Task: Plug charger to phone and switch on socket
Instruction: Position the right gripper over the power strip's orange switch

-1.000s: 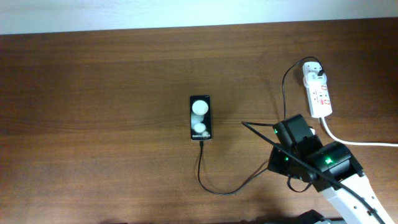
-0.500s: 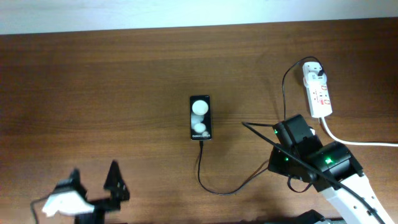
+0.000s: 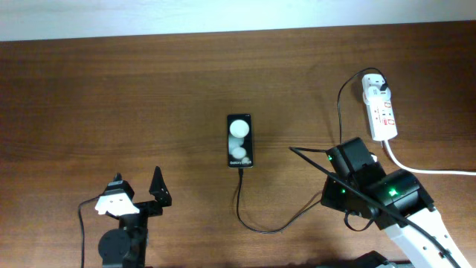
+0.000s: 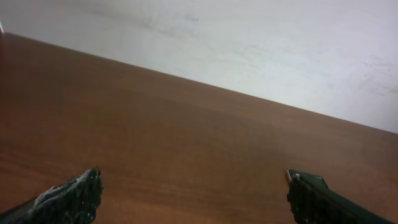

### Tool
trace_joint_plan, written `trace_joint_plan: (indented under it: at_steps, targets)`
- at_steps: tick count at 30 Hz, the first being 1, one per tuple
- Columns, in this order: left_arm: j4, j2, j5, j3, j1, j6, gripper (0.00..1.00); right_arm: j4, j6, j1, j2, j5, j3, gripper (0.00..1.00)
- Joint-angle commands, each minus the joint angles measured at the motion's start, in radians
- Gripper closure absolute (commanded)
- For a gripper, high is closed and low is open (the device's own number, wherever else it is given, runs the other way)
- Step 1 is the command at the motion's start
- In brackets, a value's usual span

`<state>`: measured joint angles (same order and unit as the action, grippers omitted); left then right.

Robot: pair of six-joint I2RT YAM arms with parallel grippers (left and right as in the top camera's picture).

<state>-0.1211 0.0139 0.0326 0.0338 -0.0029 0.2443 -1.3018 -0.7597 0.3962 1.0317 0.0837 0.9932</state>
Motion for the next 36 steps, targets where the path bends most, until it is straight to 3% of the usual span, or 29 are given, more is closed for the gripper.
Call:
trace_joint_plan:
  at_steps: [1,18,23,30,36]
  targets:
    - [0.016,-0.005,-0.011,-0.013,0.006,-0.041,0.01,0.000,0.003,-0.004,-0.001,0.003,-0.002,0.96]
    - [0.016,-0.002,-0.003,-0.013,0.006,-0.041,0.01,0.016,0.003,-0.004,-0.001,0.057,-0.002,0.96]
    - [0.016,-0.002,-0.003,-0.013,0.006,-0.041,0.01,0.117,0.003,-0.024,0.003,0.111,0.003,0.96]
    - [0.042,-0.008,-0.004,-0.026,0.006,-0.041,0.01,0.137,0.034,-0.333,0.121,0.108,0.074,0.96]
    - [0.043,-0.009,-0.003,-0.026,0.006,-0.041,0.01,0.142,0.129,-0.595,0.425,0.087,0.315,0.96]
